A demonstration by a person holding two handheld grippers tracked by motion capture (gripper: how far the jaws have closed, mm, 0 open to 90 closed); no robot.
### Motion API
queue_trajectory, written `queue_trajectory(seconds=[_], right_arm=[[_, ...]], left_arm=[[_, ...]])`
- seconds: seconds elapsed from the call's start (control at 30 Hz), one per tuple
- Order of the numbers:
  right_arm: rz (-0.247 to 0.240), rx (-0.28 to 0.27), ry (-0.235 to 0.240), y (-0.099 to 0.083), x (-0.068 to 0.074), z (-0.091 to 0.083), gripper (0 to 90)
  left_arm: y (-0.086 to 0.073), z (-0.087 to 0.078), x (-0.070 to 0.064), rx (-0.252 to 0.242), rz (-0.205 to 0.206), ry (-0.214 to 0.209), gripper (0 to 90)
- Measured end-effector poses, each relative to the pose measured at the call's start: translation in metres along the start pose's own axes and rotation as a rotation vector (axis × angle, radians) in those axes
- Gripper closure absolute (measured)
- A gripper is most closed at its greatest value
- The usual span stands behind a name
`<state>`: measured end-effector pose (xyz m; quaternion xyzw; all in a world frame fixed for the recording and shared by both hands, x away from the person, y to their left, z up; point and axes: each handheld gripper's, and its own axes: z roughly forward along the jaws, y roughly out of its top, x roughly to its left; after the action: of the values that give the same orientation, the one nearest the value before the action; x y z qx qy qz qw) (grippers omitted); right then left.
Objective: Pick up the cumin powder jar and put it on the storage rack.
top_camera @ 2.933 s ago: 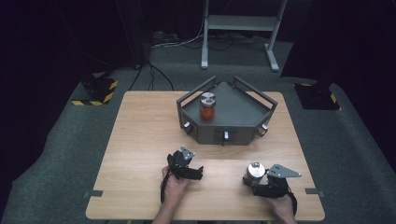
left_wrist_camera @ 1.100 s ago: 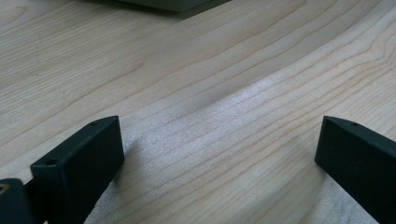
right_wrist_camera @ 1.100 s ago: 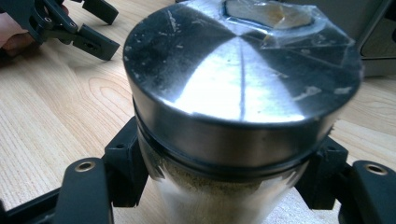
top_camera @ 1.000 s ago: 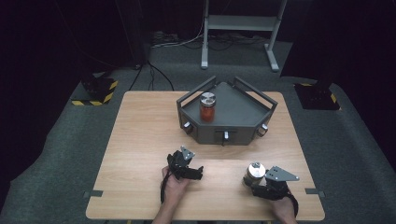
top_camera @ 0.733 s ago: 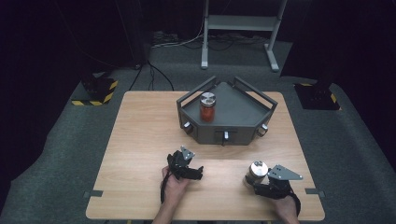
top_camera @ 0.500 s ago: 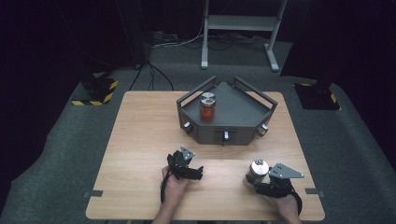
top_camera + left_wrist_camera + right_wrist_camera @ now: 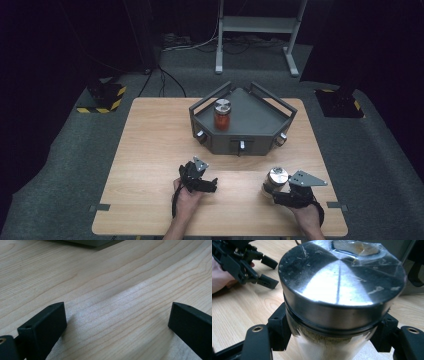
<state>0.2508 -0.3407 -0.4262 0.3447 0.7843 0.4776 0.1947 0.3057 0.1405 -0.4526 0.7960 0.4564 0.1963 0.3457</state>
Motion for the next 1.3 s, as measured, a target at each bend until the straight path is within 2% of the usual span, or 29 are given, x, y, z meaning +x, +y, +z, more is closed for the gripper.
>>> queue_trajectory(seconds=[0.57,0.9,1.3], right_arm=[[0.022,-0.014,0.022,0.021,-0.012,0.0,31.5],[0.043,-0.024,0.033,0.036,-0.026,-0.001,31.5],[0.024,-0.013,0.029,0.062,-0.04,0.004,31.5]], left_arm=[[0.0,0.0,0.0,0.0,0.0,0.0,1.8],[0.0,0.0,0.0,0.0,0.0,0.0,1.8],[0.0,0.0,0.0,0.0,0.001,0.0,1.8]])
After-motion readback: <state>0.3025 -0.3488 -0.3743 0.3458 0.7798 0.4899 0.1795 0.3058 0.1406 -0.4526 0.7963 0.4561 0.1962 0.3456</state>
